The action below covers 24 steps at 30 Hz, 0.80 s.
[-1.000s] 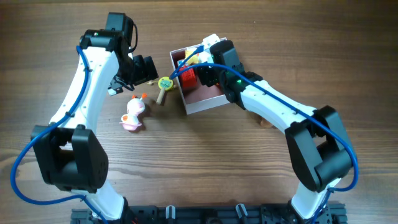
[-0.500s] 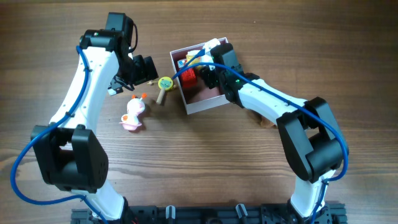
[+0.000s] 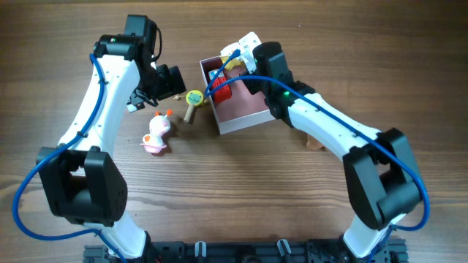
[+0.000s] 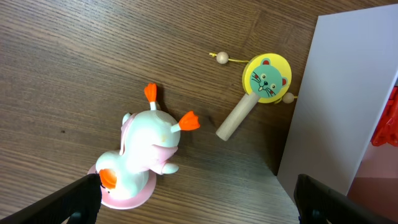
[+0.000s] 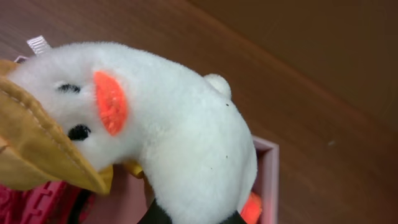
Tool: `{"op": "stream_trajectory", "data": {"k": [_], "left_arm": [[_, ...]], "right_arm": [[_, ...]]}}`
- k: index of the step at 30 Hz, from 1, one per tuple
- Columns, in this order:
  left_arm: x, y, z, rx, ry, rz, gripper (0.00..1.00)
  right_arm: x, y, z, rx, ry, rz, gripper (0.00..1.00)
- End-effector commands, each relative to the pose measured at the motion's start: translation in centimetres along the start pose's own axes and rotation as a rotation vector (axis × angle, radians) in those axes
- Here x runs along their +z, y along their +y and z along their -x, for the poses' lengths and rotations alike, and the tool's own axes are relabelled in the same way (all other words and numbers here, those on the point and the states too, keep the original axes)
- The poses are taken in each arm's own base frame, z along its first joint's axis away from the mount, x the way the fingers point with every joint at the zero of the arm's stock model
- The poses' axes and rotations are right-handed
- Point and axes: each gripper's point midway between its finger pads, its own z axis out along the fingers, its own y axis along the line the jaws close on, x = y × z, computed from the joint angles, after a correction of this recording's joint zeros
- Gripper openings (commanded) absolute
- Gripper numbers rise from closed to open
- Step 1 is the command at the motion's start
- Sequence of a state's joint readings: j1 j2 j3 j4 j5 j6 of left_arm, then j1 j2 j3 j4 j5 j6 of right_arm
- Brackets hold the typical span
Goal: Pack container
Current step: 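Lower the plush duck into the box beside the fire truck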
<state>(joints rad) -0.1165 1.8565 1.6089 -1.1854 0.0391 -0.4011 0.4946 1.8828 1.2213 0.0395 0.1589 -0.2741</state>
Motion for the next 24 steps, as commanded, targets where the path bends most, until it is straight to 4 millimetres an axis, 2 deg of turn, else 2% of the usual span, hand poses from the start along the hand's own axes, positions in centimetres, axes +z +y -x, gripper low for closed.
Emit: {"op": "stream_trajectory", "data": {"k": [1, 10, 14, 21, 24], "left_arm": [[-0.2, 0.2, 0.0, -0.001, -0.007, 0.004, 1.0], [-0.2, 0.2, 0.0, -0.001, -0.007, 0.003, 1.0], [-0.2, 0.2, 0.0, -0.001, -0.007, 0.004, 1.0], [-0.2, 0.2, 0.0, -0.001, -0.007, 0.004, 1.0], [-0.2, 0.2, 0.0, -0.001, -0.007, 0.004, 1.0]], "right_arm": [[-0.8, -1.2, 1.0, -0.199, -0.002, -0.048, 0.04], [-0.8, -0.2, 0.1, -0.431, 0.023, 0.008, 0.04], [-0.7, 0.5, -0.3, -0.462, 0.025, 0.048, 0.04], [1.1, 1.5, -2.7, -0.474, 0.078, 0.079, 0.04], [1.6, 1.6, -3.1, -0.471, 0.083, 0.078, 0.04]]}}
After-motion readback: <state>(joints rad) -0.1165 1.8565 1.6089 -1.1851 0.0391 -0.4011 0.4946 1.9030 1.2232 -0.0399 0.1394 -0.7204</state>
